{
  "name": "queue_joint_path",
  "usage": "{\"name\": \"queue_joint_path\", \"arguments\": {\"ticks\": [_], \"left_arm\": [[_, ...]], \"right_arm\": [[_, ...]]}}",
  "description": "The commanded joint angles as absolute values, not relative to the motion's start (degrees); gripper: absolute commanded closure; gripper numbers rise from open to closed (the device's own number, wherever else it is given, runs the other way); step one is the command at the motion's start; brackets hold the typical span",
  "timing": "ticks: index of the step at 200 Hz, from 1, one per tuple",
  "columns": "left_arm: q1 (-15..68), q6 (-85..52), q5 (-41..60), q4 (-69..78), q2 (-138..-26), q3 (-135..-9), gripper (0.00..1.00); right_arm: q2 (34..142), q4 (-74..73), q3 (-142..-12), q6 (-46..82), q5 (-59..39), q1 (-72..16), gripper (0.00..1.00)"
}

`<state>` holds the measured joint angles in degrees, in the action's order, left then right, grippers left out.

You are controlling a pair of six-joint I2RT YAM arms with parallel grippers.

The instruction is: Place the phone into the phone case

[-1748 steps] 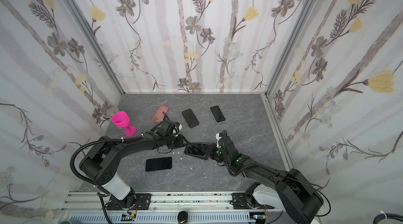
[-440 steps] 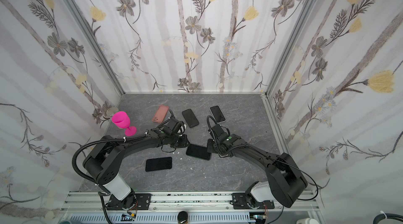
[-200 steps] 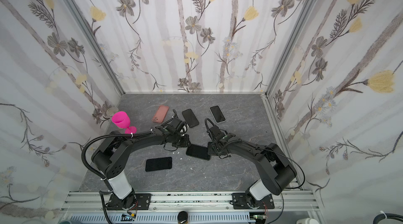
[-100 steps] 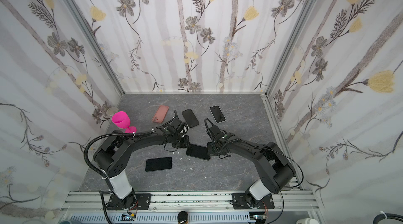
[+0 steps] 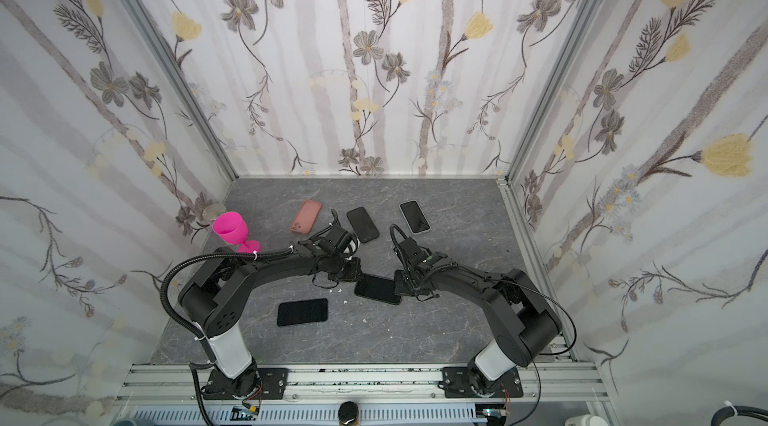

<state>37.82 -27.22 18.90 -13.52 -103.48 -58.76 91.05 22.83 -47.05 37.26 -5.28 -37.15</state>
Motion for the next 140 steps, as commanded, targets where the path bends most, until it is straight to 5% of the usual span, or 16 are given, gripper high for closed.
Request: {"name": "queue_joint_path", "arguments": {"ticks": [1, 140], "left_arm": [[37.8, -27.44, 19.04, -12.75, -103.71, -58.36, 0.82], [37.79, -27.88, 19.32, -12.04, -103.28, -57.31, 0.82]], "right_arm": [[93.54, 24.26, -45.57, 36.96, -2.97, -37.21, 0.91], [99.06, 26.41, -46.03, 36.39, -0.24, -38.83, 0.91]]}}
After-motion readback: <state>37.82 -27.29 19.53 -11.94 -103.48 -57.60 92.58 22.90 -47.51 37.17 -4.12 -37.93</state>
